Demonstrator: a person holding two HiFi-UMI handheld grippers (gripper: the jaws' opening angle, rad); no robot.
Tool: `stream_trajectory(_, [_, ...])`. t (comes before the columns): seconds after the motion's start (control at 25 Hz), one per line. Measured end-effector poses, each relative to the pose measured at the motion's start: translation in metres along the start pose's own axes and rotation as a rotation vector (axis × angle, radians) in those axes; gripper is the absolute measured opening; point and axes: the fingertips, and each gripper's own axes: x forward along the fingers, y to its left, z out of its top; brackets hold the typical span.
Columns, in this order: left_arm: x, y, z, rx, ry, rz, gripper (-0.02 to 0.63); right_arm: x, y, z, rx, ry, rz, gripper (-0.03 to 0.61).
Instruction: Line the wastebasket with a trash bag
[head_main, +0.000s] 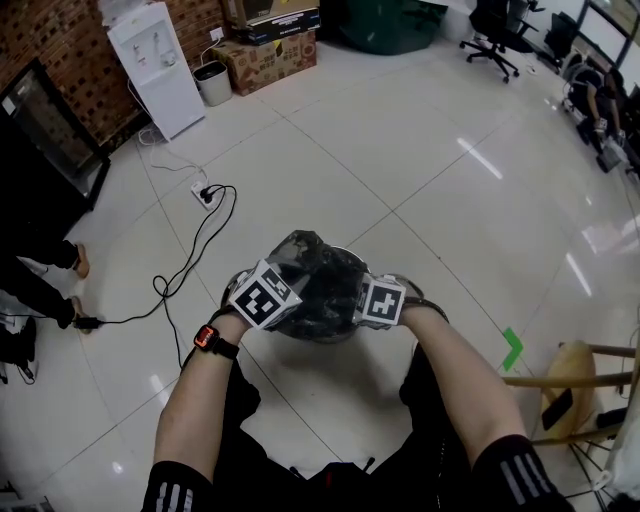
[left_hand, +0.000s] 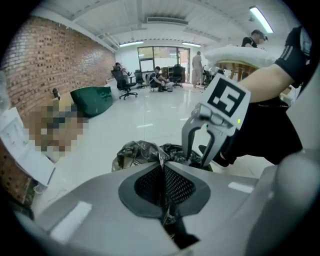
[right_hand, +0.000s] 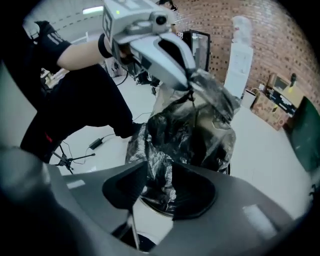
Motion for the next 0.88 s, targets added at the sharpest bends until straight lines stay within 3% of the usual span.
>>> stream_trajectory(0.12, [-0.002,-0.012,0.018,0.028,-0.032,-0.011,0.003,0.027,-0.016,-0.002,0.006,0.018,-0.061,0.163])
stream_trajectory(0.32, [-0.003,-0.024,0.034,0.027,-0.078,-0.045,0.002,0.072,-0.034,-0.009,0.063,0.059,-0.086,0.164])
stream_trajectory(0.64, [0.017,-0.020,0.012,-0.012,-0.033,-0.052,0.001,0.111,-0.053,-0.008,0.171,0.050,-0.101,0.167])
stream_trajectory(0.88, [0.021,-0.004,-0.007,-0.028,-0.012,-0.021,0.000,0.093,-0.043,-0.013,0.203,0.031,-0.067,0.170])
